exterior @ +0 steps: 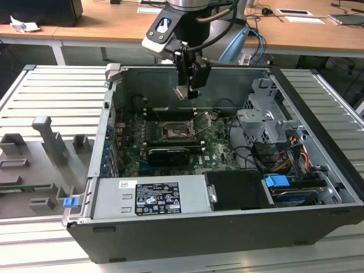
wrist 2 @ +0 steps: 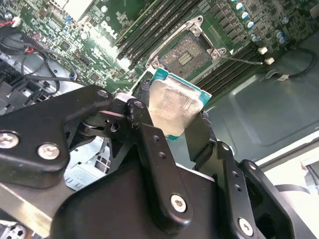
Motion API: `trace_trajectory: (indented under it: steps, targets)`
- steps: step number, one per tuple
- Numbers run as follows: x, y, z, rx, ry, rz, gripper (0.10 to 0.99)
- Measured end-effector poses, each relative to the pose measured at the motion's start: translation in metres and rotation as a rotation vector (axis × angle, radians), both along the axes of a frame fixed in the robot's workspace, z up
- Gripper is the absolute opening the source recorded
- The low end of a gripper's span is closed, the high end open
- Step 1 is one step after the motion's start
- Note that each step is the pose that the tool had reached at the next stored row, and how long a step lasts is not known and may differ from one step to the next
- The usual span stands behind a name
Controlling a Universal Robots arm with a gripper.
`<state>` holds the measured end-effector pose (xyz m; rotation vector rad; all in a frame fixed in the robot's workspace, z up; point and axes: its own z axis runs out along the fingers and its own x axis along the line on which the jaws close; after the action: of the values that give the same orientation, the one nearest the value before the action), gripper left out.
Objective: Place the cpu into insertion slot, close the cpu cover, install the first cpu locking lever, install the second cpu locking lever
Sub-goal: 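Place the cpu into insertion slot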
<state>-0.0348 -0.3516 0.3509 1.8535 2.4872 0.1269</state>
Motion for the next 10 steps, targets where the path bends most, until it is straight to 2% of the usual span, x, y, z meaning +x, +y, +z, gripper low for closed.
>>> trace_trajectory:
  steps: [1,2,3,4,10]
  targets:
    - [0.0000,0.0000,-0.0003,0.000,0.0002,-0.007,0.529]
    - [0.0000,0.0000,-0.0007,0.000,0.0027,-0.012,0.529]
    - [0.0000,0.0000,-0.0020,0.000,0.0083,-0.017,0.529]
    - [0.0000,0.0000,-0.0029,0.000,0.0098,-0.018,0.529]
    - [0.0001,0.0000,-0.0045,0.000,0.0105,-0.023,0.529]
